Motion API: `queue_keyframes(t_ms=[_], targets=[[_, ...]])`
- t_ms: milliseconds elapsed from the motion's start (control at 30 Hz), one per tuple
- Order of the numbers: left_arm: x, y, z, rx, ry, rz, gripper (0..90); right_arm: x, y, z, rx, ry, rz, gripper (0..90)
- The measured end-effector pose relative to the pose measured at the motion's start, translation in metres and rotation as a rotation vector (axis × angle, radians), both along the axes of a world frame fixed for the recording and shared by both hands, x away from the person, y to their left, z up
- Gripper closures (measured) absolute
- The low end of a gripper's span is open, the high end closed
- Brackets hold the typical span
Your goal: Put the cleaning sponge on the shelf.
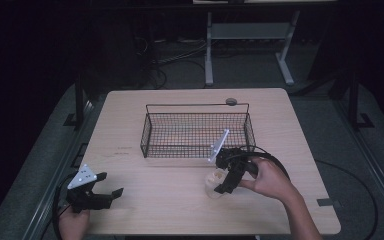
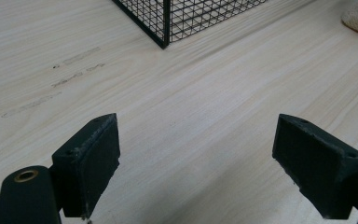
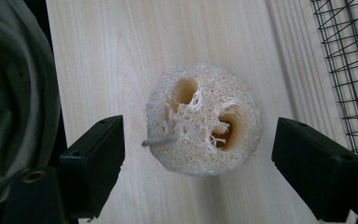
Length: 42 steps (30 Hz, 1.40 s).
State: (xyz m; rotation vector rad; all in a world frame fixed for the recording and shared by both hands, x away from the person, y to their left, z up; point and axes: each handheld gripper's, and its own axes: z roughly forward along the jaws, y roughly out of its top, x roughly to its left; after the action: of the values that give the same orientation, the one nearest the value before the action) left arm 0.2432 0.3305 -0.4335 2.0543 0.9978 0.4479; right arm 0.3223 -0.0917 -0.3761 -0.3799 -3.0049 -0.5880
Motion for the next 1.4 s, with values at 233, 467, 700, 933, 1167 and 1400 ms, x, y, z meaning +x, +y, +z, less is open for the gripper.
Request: queue_keyframes(t_ms=[233,467,700,933,1167,1400], targets=[[0.0,0.001,0.0,-0.004,-0.002,0.001,13.7,0.004,0.004,-0.007,-0.024,0.017,0.0,17.4],[0.0,0.0,0.0,-0.008,-0.003,0.001,13.7,0.007,0.01,-0.011,-0.045,0.021,0.014,19.4],[0.0,0.001,0.0,-0.009,-0.001,0.001,13.7,0.007,0.012,-0.012,-0.054,0.023,0.023,25.0],[0.0,0.001,0.0,-0.011,-0.003,0.002,13.7,0.007,0.012,-0.009,-0.05,0.025,0.028,29.3],[0.0,0.002,0.001,-0.009,-0.003,0.001,13.7,0.008,0.01,-0.006,-0.036,0.024,0.029,29.8],[0.0,0.002,0.0,-0.013,0.001,0.002,13.7,0.01,0.013,0.006,-0.048,0.013,0.035,29.8]])
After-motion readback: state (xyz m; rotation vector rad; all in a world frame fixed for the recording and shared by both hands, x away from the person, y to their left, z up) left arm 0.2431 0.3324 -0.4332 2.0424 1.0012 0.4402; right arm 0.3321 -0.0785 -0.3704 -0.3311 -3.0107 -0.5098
